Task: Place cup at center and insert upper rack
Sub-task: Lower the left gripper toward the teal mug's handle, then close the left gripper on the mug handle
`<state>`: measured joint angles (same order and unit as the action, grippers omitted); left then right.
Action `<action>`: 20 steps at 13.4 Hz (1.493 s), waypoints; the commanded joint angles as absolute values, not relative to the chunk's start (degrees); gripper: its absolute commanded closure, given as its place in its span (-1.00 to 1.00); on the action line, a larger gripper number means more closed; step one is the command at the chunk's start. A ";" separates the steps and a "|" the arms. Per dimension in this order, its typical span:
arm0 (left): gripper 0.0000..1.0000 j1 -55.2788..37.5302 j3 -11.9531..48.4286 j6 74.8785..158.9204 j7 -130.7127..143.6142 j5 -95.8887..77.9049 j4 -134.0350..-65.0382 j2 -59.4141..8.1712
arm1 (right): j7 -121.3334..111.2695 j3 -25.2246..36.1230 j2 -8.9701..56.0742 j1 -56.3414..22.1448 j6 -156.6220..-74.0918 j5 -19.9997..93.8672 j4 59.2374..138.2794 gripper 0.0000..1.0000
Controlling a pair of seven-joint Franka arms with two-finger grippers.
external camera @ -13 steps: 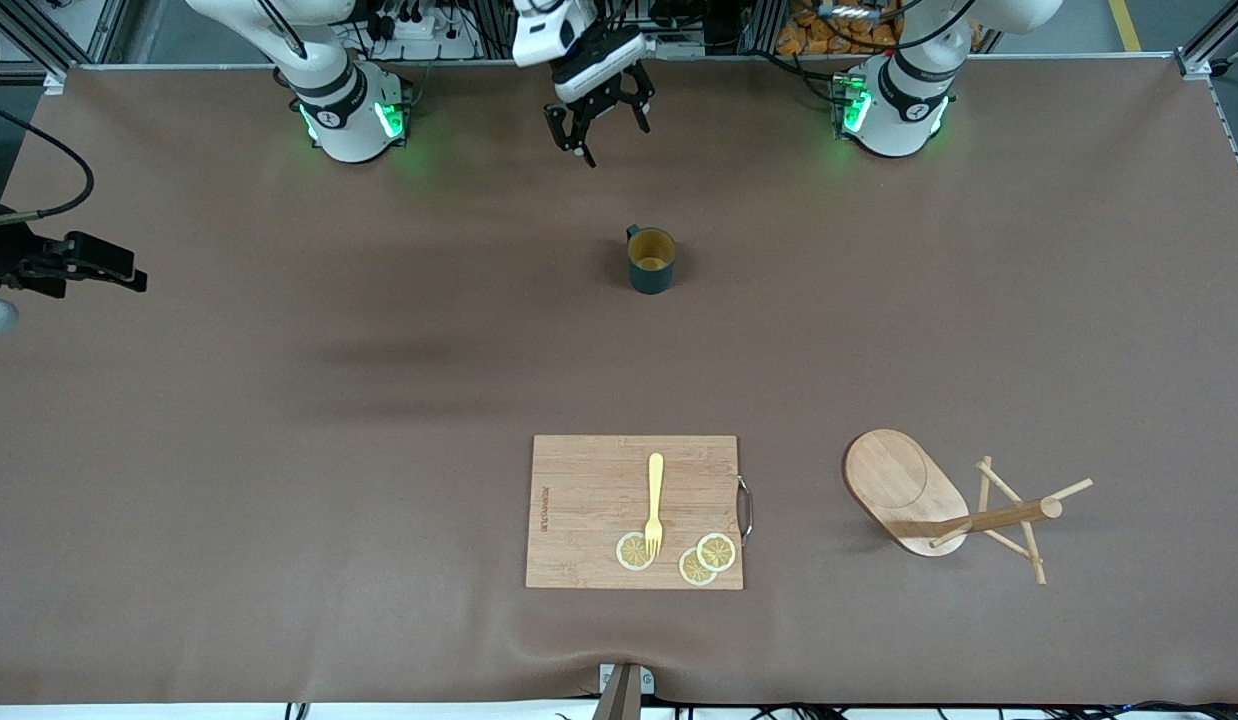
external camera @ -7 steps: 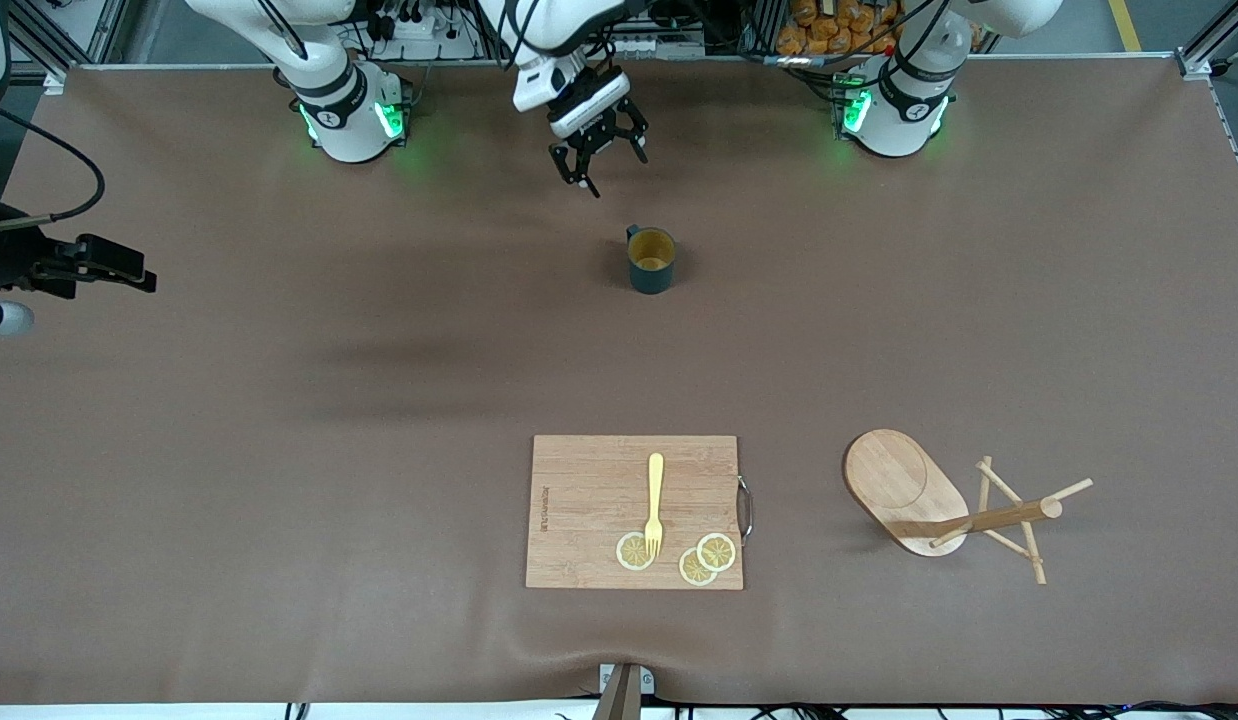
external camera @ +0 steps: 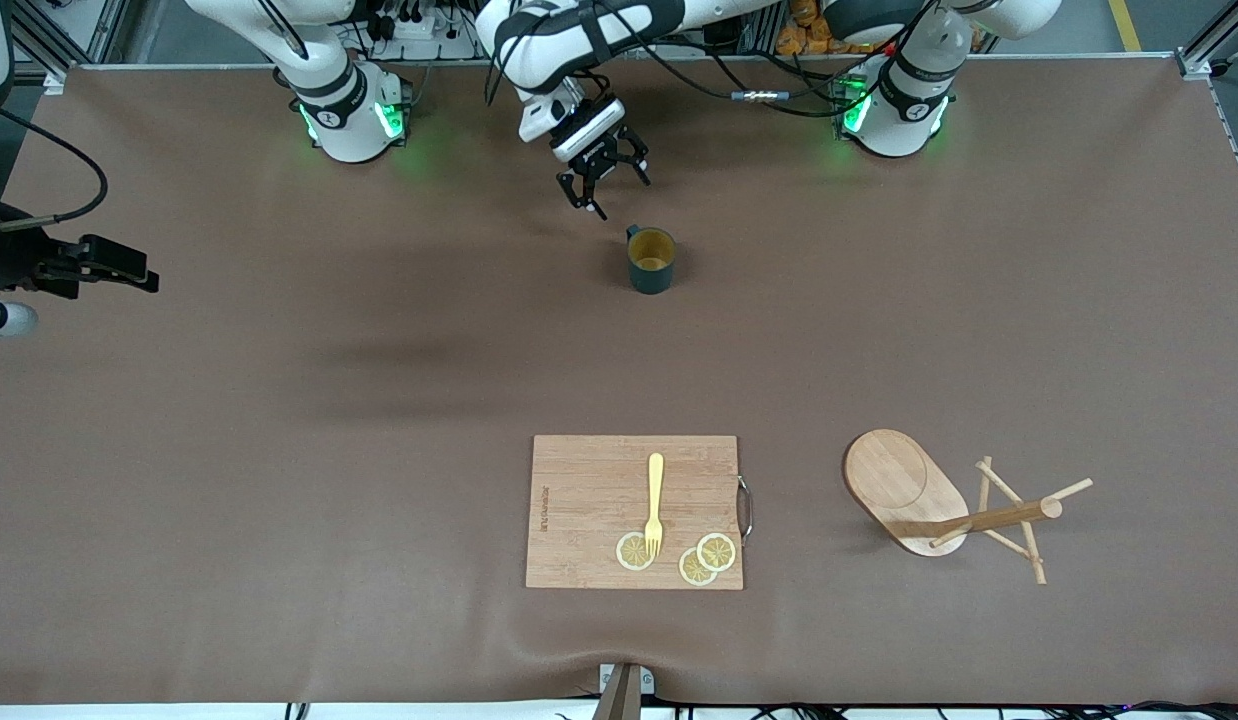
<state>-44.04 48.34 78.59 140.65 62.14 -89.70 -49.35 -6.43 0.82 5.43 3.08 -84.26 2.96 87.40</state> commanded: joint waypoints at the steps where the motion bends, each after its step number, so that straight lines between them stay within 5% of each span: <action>1: -1.00 -45.00 48.43 76.38 141.33 65.56 -86.23 -52.29 | -5.45 0.97 5.27 2.20 -84.11 2.55 87.36 -1.00; 11: -1.00 -45.09 47.46 75.41 147.22 69.17 -86.31 -57.30 | -5.45 0.97 5.36 1.50 -84.11 2.55 87.36 -1.00; 20: 0.50 -45.09 45.97 75.50 148.01 71.37 -86.40 -58.18 | -5.45 0.97 5.27 1.41 -84.11 2.55 87.28 -1.00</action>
